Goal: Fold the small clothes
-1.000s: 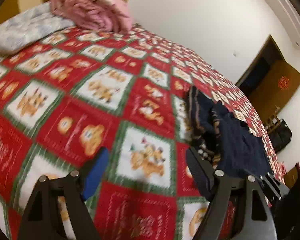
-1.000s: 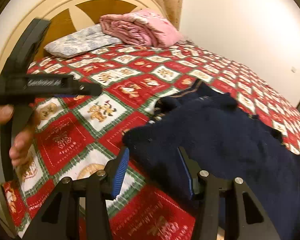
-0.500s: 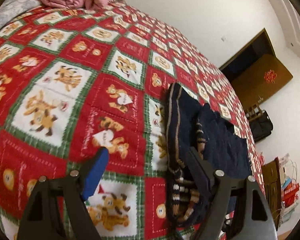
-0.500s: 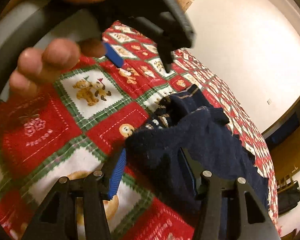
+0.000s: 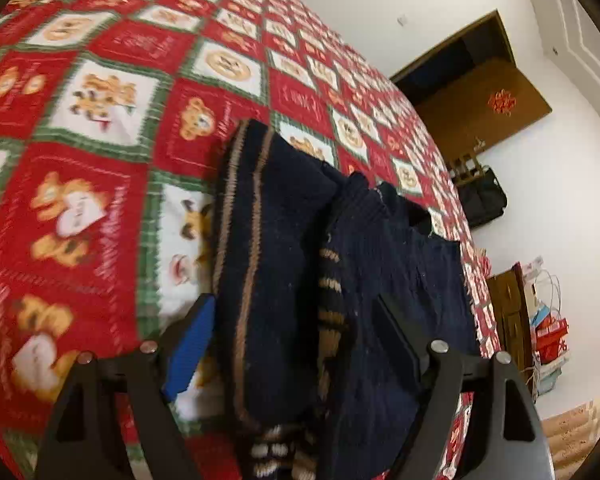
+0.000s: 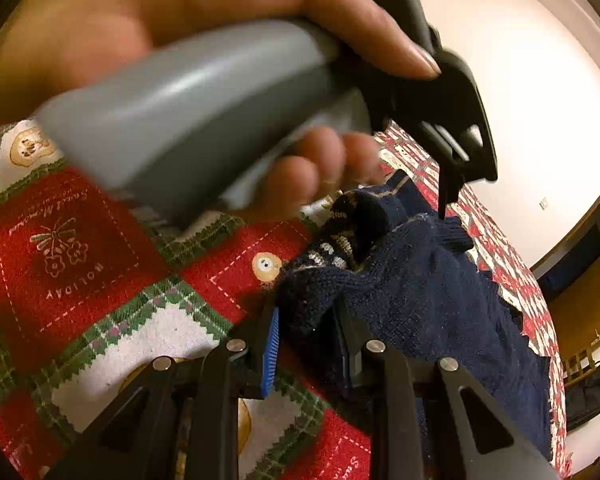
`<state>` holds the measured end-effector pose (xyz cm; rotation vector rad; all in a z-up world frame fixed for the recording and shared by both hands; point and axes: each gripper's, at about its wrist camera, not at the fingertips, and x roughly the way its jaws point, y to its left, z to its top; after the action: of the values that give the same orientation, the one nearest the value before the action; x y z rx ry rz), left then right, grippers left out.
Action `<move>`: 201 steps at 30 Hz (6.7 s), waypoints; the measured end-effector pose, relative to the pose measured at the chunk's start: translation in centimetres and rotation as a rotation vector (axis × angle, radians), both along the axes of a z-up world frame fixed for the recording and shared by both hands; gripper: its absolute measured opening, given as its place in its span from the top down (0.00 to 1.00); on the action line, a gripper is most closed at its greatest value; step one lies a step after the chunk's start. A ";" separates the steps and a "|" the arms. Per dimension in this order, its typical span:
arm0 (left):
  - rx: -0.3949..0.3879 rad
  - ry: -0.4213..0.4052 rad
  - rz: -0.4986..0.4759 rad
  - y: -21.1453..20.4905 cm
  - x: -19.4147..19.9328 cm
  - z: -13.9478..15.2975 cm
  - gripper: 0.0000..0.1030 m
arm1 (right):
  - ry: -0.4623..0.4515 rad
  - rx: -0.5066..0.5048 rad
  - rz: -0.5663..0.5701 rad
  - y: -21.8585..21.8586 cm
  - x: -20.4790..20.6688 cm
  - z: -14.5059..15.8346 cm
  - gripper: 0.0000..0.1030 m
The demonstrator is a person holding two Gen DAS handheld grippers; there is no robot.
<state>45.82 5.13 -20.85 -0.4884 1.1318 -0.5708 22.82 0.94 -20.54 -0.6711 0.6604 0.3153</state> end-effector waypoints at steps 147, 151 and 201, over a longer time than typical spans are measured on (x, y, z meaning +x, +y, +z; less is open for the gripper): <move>0.301 -0.373 -0.290 -27.8 -15.1 1.2 0.21 | 0.361 0.765 -0.759 -51.5 -3.4 4.6 0.90; 0.294 -0.376 -0.275 -27.7 -15.4 0.9 0.18 | 0.173 0.708 -0.760 -51.4 -1.9 9.1 0.85; 0.457 -0.396 -0.009 -26.0 -11.9 4.4 0.07 | 0.207 0.532 -0.603 -46.3 6.3 3.8 0.65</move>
<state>33.92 -20.84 -16.44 0.0271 0.8469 -0.3765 29.16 -45.35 -16.72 0.0838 0.8974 -0.0096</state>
